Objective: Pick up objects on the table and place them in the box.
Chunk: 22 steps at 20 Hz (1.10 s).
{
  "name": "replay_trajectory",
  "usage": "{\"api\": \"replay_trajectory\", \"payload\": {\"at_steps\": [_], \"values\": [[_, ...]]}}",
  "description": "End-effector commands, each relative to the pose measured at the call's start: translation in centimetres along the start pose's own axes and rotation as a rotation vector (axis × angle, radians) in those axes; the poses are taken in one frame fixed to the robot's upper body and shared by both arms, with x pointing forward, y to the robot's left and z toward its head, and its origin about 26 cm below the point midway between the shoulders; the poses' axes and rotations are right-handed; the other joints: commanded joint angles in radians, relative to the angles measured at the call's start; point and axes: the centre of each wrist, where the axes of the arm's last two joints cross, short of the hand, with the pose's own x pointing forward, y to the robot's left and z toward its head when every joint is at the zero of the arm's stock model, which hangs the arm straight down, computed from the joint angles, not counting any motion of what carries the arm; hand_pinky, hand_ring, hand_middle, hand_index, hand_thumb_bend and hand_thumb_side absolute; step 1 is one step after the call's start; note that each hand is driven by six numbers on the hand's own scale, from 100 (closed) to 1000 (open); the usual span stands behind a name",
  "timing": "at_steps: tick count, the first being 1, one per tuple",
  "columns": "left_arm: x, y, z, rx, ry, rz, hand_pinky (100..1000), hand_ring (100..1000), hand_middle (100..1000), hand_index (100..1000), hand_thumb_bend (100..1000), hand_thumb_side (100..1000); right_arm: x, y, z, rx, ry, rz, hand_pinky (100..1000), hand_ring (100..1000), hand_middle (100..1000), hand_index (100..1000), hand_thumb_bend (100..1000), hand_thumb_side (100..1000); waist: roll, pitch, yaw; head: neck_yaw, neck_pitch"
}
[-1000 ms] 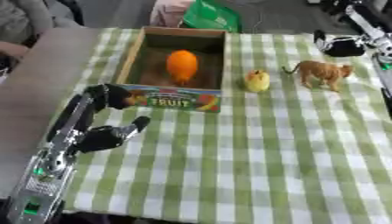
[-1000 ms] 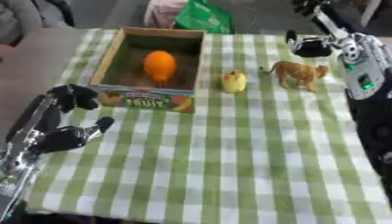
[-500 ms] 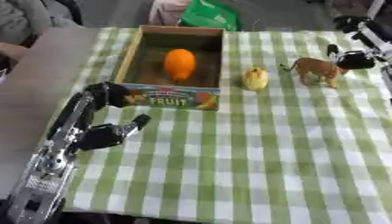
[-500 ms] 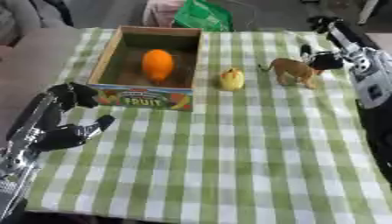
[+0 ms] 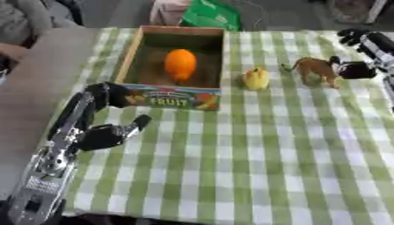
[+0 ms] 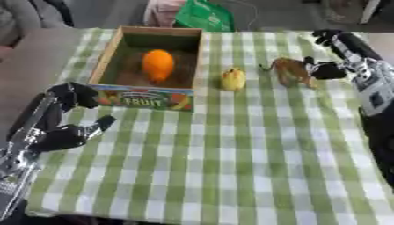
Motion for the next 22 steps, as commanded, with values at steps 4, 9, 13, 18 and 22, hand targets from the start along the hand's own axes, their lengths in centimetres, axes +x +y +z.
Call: {"api": "replay_trajectory", "payload": {"at_steps": [4,9,13,18,22], "values": [[0.5,0.9,-0.1,0.007,-0.019,-0.032,679,611,474,651,566,169,0.1,-0.6,-0.2,0.008,-0.007,0.033,807,860,790,928,102,198,0.001,-0.014,-0.001,-0.002,0.009],[0.5,0.9,-0.1,0.007,-0.019,-0.031,679,611,474,651,565,169,0.5,-0.2,-0.4,0.029,-0.027,0.043,810,863,791,930,100,201,0.003,-0.013,0.0,-0.002,0.009],[0.5,0.9,0.0,0.009,-0.019,-0.031,679,611,475,651,565,169,0.6,-0.3,-0.4,0.03,-0.048,0.044,813,865,790,932,100,185,0.005,-0.013,0.001,-0.001,0.009],[0.5,0.9,0.0,0.01,-0.017,-0.029,679,612,475,652,560,171,1.0,-1.3,-0.3,-0.008,-0.086,0.035,815,866,790,934,100,154,0.003,-0.015,-0.002,0.001,0.011],[0.4,0.9,0.0,0.011,-0.015,-0.029,679,612,475,652,559,171,1.4,-2.5,-0.2,-0.041,-0.122,0.027,817,867,790,934,100,131,0.001,-0.017,-0.004,0.002,0.013]]}}
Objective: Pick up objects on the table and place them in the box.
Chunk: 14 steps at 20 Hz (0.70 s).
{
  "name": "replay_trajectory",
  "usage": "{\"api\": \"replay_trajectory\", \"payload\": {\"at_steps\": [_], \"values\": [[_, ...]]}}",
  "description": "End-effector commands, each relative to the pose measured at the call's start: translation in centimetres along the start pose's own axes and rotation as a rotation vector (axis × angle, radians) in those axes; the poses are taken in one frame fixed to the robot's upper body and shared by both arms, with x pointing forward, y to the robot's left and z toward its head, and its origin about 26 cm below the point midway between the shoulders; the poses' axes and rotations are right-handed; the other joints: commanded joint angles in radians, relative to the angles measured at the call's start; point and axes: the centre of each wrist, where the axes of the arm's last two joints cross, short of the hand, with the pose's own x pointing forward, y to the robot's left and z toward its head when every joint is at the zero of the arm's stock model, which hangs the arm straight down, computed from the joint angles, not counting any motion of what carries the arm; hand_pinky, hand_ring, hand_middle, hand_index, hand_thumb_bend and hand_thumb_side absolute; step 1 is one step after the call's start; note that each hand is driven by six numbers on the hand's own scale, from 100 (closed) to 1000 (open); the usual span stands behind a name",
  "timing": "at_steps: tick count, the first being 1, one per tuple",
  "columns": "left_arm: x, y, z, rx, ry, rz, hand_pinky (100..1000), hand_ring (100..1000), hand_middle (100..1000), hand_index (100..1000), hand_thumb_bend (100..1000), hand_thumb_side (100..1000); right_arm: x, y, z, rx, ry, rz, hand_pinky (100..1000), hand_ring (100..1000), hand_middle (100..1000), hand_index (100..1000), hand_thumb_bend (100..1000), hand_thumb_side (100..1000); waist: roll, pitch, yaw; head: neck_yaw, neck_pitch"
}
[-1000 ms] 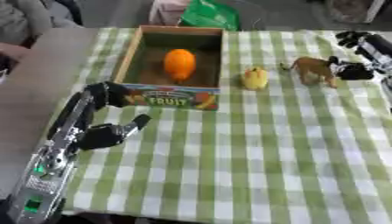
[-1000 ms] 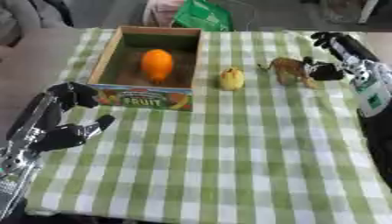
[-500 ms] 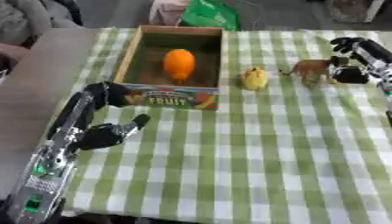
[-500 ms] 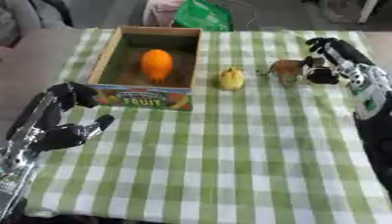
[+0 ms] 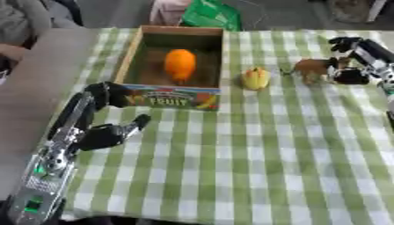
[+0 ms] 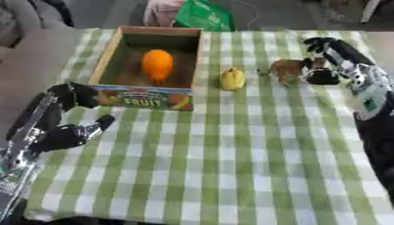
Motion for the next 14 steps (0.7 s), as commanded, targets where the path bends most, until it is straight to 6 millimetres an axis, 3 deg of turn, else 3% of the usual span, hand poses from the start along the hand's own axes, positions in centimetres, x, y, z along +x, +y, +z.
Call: {"api": "replay_trajectory", "payload": {"at_steps": [1,14], "values": [[0.42,0.9,0.02,0.011,-0.015,-0.029,679,612,475,652,559,171,0.4,-2.71,0.08,-0.06,-0.04,0.018,817,867,790,934,100,131,-0.002,-0.018,-0.002,0.002,0.008],[0.36,0.9,0.07,0.012,-0.012,-0.028,679,613,476,652,562,170,0.43,-3.43,0.35,0.008,-0.098,0.027,821,868,790,935,100,154,-0.005,-0.021,-0.006,0.004,0.011]]}}
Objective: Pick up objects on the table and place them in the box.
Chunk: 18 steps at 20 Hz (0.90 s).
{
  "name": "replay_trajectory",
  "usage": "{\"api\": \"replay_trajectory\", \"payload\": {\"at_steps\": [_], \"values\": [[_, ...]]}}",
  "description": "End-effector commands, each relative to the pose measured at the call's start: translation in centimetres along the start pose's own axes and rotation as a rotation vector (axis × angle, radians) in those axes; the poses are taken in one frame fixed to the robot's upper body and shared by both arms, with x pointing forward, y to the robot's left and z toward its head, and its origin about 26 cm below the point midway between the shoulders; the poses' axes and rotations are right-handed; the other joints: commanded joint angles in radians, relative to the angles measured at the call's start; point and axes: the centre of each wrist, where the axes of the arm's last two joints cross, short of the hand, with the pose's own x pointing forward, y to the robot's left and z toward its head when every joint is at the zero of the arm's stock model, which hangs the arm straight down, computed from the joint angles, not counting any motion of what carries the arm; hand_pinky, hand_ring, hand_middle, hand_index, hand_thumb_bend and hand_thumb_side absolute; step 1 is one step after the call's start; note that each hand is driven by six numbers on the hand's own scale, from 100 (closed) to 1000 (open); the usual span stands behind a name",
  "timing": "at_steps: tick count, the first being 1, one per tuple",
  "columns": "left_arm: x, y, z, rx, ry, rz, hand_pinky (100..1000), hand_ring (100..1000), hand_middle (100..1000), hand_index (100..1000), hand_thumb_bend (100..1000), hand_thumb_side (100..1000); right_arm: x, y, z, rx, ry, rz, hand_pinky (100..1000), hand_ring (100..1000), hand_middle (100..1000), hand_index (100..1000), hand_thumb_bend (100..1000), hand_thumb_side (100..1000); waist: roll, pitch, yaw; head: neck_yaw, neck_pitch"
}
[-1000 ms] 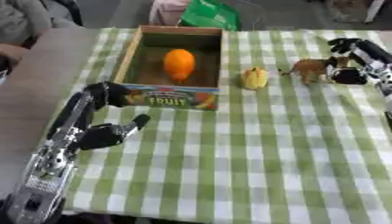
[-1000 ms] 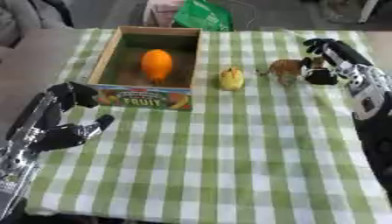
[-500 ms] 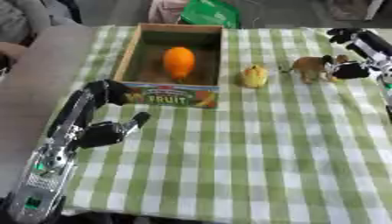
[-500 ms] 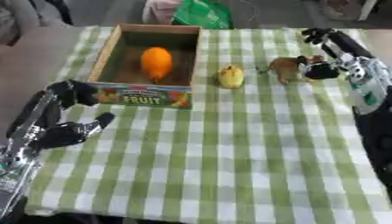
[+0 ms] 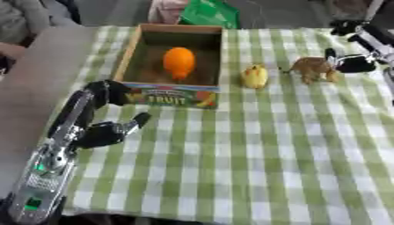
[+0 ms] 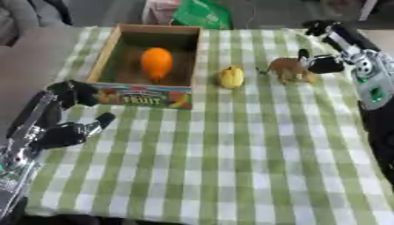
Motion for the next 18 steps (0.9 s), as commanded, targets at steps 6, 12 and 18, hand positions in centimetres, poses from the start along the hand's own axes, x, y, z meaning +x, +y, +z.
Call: {"api": "replay_trajectory", "payload": {"at_steps": [6,12,18], "values": [[0.5,0.9,0.0,0.01,-0.016,-0.029,679,613,477,652,563,171,0.0,-1.9,0.2,0.049,-0.026,0.059,822,868,790,933,100,176,-0.001,-0.016,-0.002,0.003,0.007],[0.5,0.9,-0.1,0.009,-0.017,-0.029,679,614,478,653,562,171,0.0,-1.7,0.1,0.079,-0.028,0.073,820,866,788,931,100,189,-0.001,-0.016,-0.002,0.003,0.007],[0.5,0.8,-0.1,0.006,-0.021,-0.029,679,614,478,653,562,171,0.1,-0.6,-0.3,0.141,-0.017,0.099,818,864,788,934,100,213,0.001,-0.014,0.001,0.001,0.007]]}}
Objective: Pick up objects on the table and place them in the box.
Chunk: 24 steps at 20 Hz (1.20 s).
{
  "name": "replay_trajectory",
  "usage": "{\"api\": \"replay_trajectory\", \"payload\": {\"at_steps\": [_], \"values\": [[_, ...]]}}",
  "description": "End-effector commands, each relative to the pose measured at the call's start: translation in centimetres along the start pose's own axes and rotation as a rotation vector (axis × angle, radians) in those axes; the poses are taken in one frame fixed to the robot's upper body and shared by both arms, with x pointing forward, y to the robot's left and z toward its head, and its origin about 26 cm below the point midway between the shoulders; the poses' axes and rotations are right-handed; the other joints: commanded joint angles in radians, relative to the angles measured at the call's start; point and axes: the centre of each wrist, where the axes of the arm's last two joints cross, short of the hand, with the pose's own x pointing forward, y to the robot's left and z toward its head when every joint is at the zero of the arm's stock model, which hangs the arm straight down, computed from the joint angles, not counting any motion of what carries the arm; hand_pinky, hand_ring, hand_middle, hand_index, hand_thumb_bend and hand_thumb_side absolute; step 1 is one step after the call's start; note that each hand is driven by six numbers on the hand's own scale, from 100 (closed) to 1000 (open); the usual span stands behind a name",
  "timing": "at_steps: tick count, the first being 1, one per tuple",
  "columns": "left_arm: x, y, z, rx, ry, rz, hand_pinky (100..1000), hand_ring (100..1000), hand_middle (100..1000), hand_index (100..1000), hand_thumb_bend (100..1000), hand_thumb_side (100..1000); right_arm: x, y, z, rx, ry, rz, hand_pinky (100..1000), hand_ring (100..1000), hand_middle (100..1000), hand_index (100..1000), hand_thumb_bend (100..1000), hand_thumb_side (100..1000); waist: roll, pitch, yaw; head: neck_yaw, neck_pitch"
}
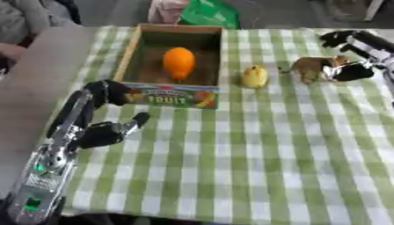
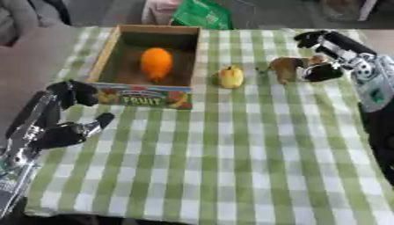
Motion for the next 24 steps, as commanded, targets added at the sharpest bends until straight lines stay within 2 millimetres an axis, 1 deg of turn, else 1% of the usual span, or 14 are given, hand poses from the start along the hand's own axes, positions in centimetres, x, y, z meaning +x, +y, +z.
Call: {"api": "replay_trajectory", "payload": {"at_steps": [1,5,8,16,19,21,22,23,24], "values": [[0.6,0.8,-0.2,0.003,-0.022,-0.029,679,614,478,653,562,171,0.2,-0.9,-0.2,0.012,0.006,0.042,818,863,788,934,100,216,0.0,-0.013,0.003,0.0,0.006],[0.6,0.7,-0.2,0.001,-0.025,-0.028,679,614,479,653,562,171,0.3,-0.3,-0.5,0.043,0.019,0.067,816,861,788,933,100,234,0.0,-0.011,0.007,-0.002,0.005],[0.7,0.7,-0.2,0.0,-0.027,-0.028,679,614,479,653,562,171,0.3,0.1,-0.7,0.06,0.028,0.086,814,876,788,931,100,247,-0.001,-0.01,0.009,-0.003,0.005],[0.8,0.7,-0.3,-0.004,-0.031,-0.028,679,615,480,653,561,171,0.3,0.6,-0.8,0.114,0.024,0.143,813,882,781,922,113,279,-0.001,-0.008,0.01,-0.004,0.004],[0.7,0.7,-0.3,-0.004,-0.03,-0.028,678,615,480,653,560,171,0.3,0.5,-0.7,0.114,0.019,0.16,806,867,729,879,100,280,-0.001,-0.008,0.011,-0.004,0.004],[0.7,0.7,-0.3,-0.003,-0.03,-0.028,678,615,480,653,558,172,0.3,0.4,-0.6,0.089,0.019,0.162,795,847,663,805,100,273,-0.001,-0.008,0.011,-0.004,0.004],[0.7,0.7,-0.3,-0.003,-0.029,-0.028,678,615,480,653,558,172,0.3,0.3,-0.6,0.075,0.021,0.161,793,842,642,788,100,273,-0.002,-0.009,0.011,-0.004,0.004],[0.7,0.7,-0.3,-0.003,-0.028,-0.028,678,615,481,653,558,172,0.3,0.3,-0.6,0.063,0.023,0.163,785,826,577,744,100,270,-0.002,-0.009,0.011,-0.003,0.003],[0.7,0.7,-0.3,-0.004,-0.028,-0.027,678,615,481,653,558,172,0.3,0.3,-0.6,0.051,0.025,0.165,780,817,544,718,100,264,-0.002,-0.009,0.011,-0.003,0.003]]}}
